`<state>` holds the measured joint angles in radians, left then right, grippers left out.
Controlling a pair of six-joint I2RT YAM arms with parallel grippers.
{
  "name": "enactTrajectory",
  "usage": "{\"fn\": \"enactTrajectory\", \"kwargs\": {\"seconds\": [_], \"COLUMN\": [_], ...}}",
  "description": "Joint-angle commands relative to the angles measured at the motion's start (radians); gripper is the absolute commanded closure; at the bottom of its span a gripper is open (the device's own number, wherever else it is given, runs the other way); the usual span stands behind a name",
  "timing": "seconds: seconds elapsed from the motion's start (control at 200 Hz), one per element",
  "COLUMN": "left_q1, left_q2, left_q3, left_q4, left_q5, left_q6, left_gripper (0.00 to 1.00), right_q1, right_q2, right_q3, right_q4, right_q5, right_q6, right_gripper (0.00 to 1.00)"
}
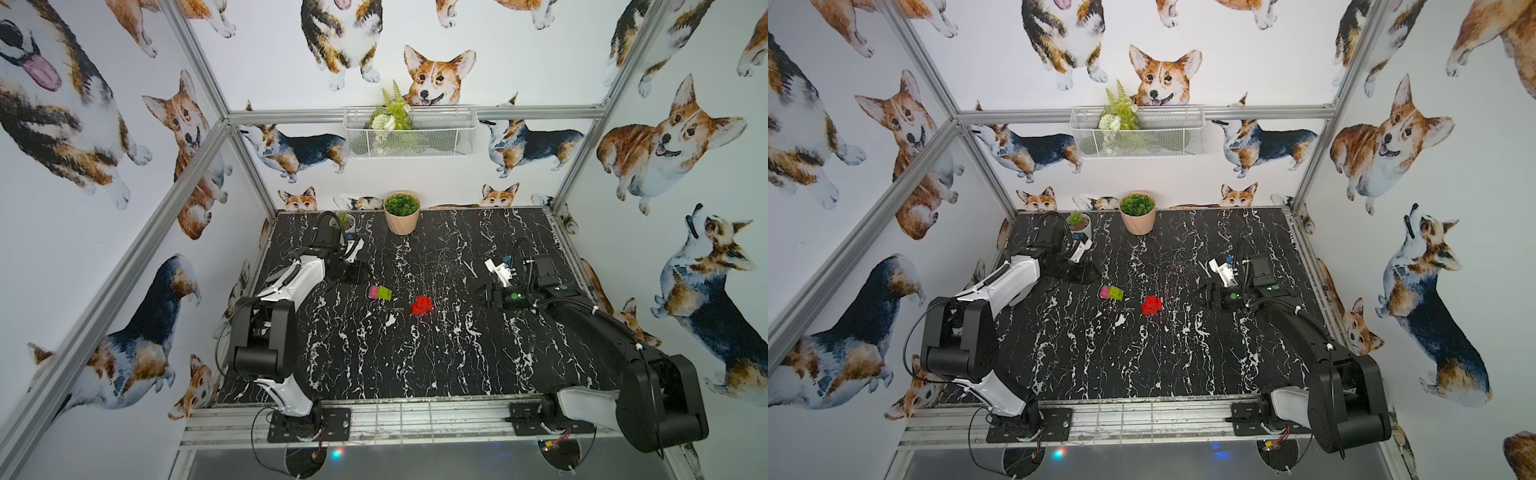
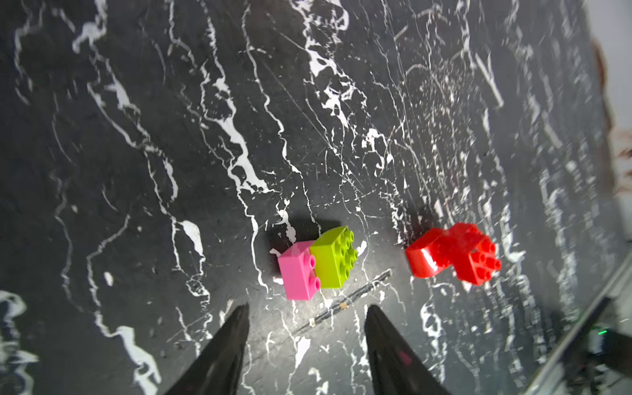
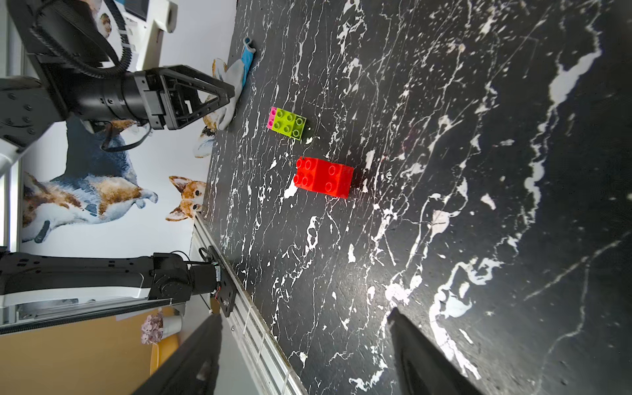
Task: Assemble the letter s with lego
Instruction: Pick up the lego brick from the center of the board.
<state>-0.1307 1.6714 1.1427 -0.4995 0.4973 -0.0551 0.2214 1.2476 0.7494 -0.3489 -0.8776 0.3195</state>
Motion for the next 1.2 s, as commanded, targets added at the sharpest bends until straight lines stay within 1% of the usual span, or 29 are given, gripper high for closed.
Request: {"fn": "enactTrajectory", "kwargs": {"seconds": [0.0, 0.16, 0.26, 0.36, 0.541, 0.661, 0.931, 1.096, 1.196], "left_q1": [0.011, 0.02, 0.023, 0.025, 0.026, 0.026, 0.026, 0.026, 0.026], "left_q2": [-0.003, 0.022, 0.033, 0.062, 0.099, 0.097, 0.114, 0.126, 0.134], "left_q3": [-0.052, -0.115, -0.138, -0.14, -0.187, -0.209, -0.254, -0.247, -0.247], "left_q4": [0.153, 0.232, 0.277, 0.251, 0.363, 0.39, 0.483, 0.482, 0.491], "left_q5": [0.131, 0.151, 0.168, 0.13, 0.178, 0.192, 0.226, 0.231, 0.238], "left_q6": [-0.197, -0.267, -0.298, -0.266, -0.337, -0.346, -0.401, -0.393, -0.403], "left_gripper": [0.45, 0.47, 0.47, 0.5, 0.56, 0.6, 0.64, 0.64, 0.66], "right_q1": [0.024, 0.085, 0.112, 0.122, 0.137, 0.149, 0.164, 0.164, 0.164], "right_q2": [0.017, 0.07, 0.102, 0.131, 0.166, 0.191, 0.224, 0.225, 0.225], "right_q3": [-0.011, -0.033, -0.041, -0.034, -0.027, -0.024, -0.013, -0.007, -0.006], "right_q4": [0.094, 0.204, 0.253, 0.258, 0.275, 0.287, 0.296, 0.271, 0.271], "right_q5": [-0.029, -0.028, -0.019, -0.015, -0.017, -0.019, -0.026, -0.024, -0.021], "right_q6": [0.079, 0.173, 0.206, 0.206, 0.213, 0.217, 0.212, 0.193, 0.192], "right_gripper": [0.21, 0.2, 0.2, 0.21, 0.22, 0.22, 0.23, 0.23, 0.23]}}
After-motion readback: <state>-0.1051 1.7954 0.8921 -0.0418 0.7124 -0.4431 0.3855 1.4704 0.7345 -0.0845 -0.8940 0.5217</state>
